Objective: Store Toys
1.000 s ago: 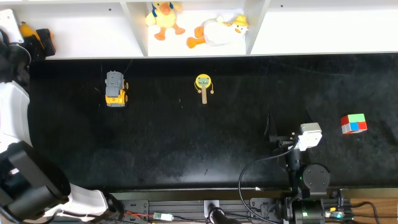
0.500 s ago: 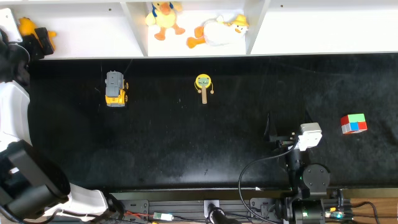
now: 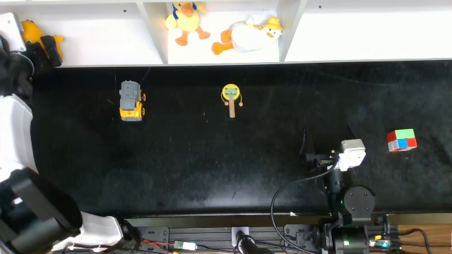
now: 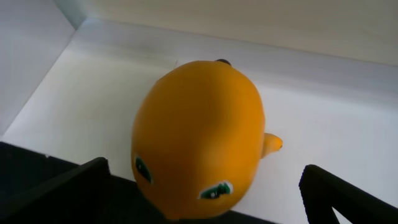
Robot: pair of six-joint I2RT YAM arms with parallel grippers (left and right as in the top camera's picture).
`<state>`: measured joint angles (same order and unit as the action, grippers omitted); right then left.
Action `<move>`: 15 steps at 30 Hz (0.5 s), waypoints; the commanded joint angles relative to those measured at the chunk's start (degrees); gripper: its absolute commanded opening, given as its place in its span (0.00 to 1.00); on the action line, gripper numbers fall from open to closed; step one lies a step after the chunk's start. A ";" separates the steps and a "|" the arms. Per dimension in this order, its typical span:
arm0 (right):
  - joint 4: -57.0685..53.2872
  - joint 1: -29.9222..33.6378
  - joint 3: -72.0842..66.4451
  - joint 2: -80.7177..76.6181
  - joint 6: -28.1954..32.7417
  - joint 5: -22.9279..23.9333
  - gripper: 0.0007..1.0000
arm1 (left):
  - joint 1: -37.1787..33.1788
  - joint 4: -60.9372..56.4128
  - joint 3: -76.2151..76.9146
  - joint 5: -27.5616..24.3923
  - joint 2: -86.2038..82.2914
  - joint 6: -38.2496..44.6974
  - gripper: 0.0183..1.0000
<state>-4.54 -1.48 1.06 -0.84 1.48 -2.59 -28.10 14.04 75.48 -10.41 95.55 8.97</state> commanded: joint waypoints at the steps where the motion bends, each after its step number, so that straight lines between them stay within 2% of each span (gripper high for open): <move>1: 0.24 0.39 -0.79 0.61 -0.22 -0.35 1.00 | 0.52 1.42 0.46 0.22 -4.87 1.97 1.00; 9: 0.24 0.39 -0.79 0.61 -0.22 -0.35 0.99 | 0.55 3.45 -10.23 -0.28 -15.72 1.77 1.00; 15: 0.24 0.39 -0.79 0.61 -0.22 -0.33 1.00 | 1.01 6.23 -25.55 -1.11 -31.76 -4.02 1.00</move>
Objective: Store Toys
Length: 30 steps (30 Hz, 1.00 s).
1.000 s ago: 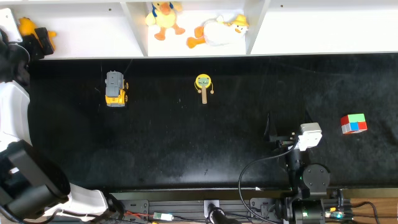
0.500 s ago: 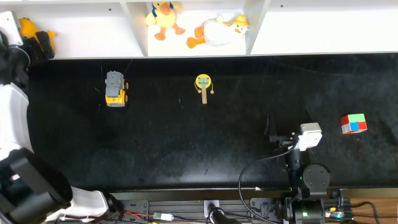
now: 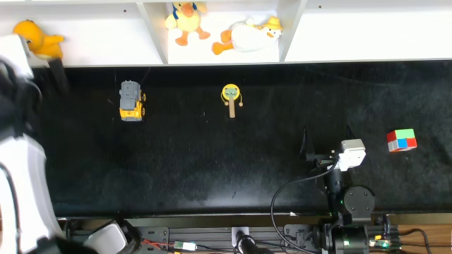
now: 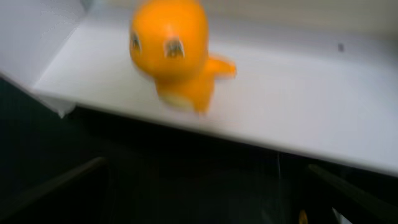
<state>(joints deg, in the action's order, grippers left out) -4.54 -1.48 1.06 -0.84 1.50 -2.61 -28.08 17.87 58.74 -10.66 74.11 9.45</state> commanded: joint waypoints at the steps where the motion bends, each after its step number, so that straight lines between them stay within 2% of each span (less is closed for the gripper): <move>1: 0.24 0.39 -0.79 0.61 -0.24 -0.31 0.99 | 1.44 3.61 -10.80 -0.85 -12.37 -6.21 1.00; 4: 0.24 0.39 -0.79 0.61 -0.24 -0.33 1.00 | 4.50 8.55 -14.53 -0.83 -15.19 -8.70 1.00; 8: 0.24 0.39 -0.79 0.61 -0.24 -0.33 0.99 | 11.91 15.10 -14.82 1.01 -14.78 -8.70 1.00; 14: 0.24 0.39 -0.79 0.61 -0.24 -0.33 1.00 | 21.66 17.27 -14.82 2.43 -12.98 -8.72 1.00; 21: 0.24 0.39 -0.79 0.61 -0.24 -0.33 1.00 | 23.02 16.33 -14.82 3.48 -7.93 -8.15 1.00; 30: 0.24 0.39 -0.79 0.61 -0.24 -0.33 0.99 | 23.02 7.45 -14.80 5.42 -0.35 -6.67 0.99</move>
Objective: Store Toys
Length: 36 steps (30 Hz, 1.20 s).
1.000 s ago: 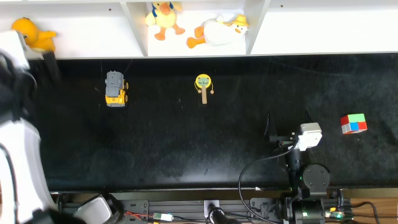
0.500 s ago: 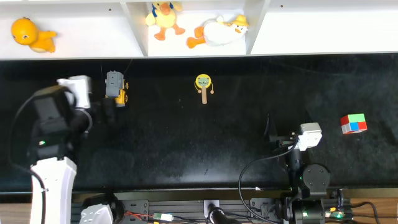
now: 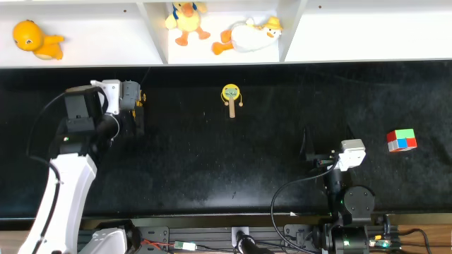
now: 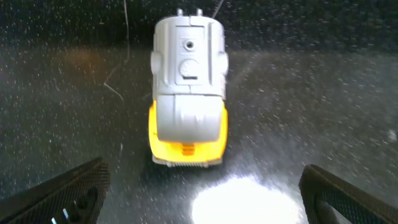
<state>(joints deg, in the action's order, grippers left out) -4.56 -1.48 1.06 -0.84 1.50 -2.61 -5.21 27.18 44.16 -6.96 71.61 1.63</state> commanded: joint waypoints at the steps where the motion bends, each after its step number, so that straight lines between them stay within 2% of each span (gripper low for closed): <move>1: 0.26 0.39 -0.79 0.61 -0.24 -0.31 1.00 | 0.15 -2.43 -0.22 1.75 2.89 1.38 0.99; 18: 0.26 0.39 -0.79 0.61 -0.24 -0.33 1.00 | 0.15 -13.49 -0.20 3.10 14.21 3.04 0.98; 22: 0.26 0.39 -0.79 0.61 -0.24 -0.33 0.99 | 0.15 -14.32 -0.20 3.26 14.84 3.06 0.77; 29: 0.26 0.39 -0.79 0.61 -0.24 -0.31 1.00 | 0.15 -15.10 -0.20 3.28 14.84 3.06 0.46; 32: 0.26 0.39 -0.79 0.61 -0.24 -0.33 1.00 | 0.15 -15.10 -0.20 3.28 14.82 3.06 0.38; 36: 0.26 0.39 -0.79 0.61 -0.24 -0.33 1.00 | 0.13 -14.69 -0.20 3.28 13.92 3.06 0.34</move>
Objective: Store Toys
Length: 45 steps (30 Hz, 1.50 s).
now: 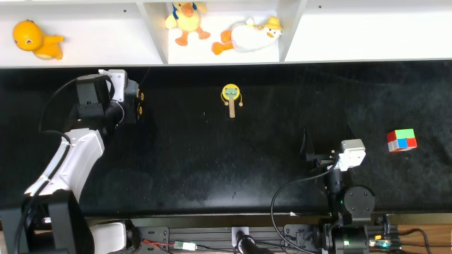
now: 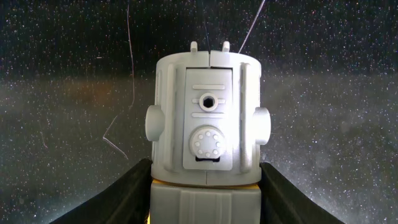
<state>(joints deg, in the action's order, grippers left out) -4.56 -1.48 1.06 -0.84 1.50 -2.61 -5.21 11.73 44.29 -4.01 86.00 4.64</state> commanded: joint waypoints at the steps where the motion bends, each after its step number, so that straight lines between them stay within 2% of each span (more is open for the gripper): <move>1: 0.26 0.39 -0.79 0.61 -0.24 -0.33 0.99 | 0.13 0.98 -0.33 0.33 -0.96 0.04 0.33; 16: 0.26 0.39 -0.79 0.61 -0.24 -0.31 1.00 | 0.15 6.82 1.29 0.66 -16.81 -0.22 0.31; 34: 0.26 0.39 -0.79 0.61 -0.24 -0.31 1.00 | 0.15 8.70 30.42 -1.05 9.75 -0.20 0.29; 39: 0.26 0.39 -0.79 0.61 -0.24 -0.33 1.00 | 0.15 8.52 34.23 -1.03 14.88 -0.17 0.30; 40: 0.26 0.39 -0.79 0.61 -0.24 -0.31 1.00 | 0.13 8.07 34.29 -1.03 15.47 -0.17 0.40; 41: 0.26 0.39 -0.79 0.61 -0.24 -0.33 0.99 | 0.15 7.65 34.29 -1.03 15.87 -0.17 0.57; 42: 0.26 0.39 -0.79 0.61 -0.24 -0.33 0.99 | 0.15 7.48 34.29 -1.05 16.13 -0.17 0.80; 43: 0.26 0.39 -0.79 0.61 -0.24 -0.33 0.99 | 0.15 7.43 34.29 -1.05 16.22 -0.17 0.94; 44: 0.26 0.39 -0.79 0.61 -0.24 -0.31 1.00 | 0.13 7.45 34.29 -1.03 16.24 -0.15 1.00; 45: 0.26 0.39 -0.79 0.61 -0.24 -0.31 1.00 | 0.13 7.45 34.29 -1.05 16.24 -0.17 1.00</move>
<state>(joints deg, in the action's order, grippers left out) -4.56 -1.48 1.06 -0.84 1.50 -2.59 -5.21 19.35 77.25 -4.47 101.60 4.49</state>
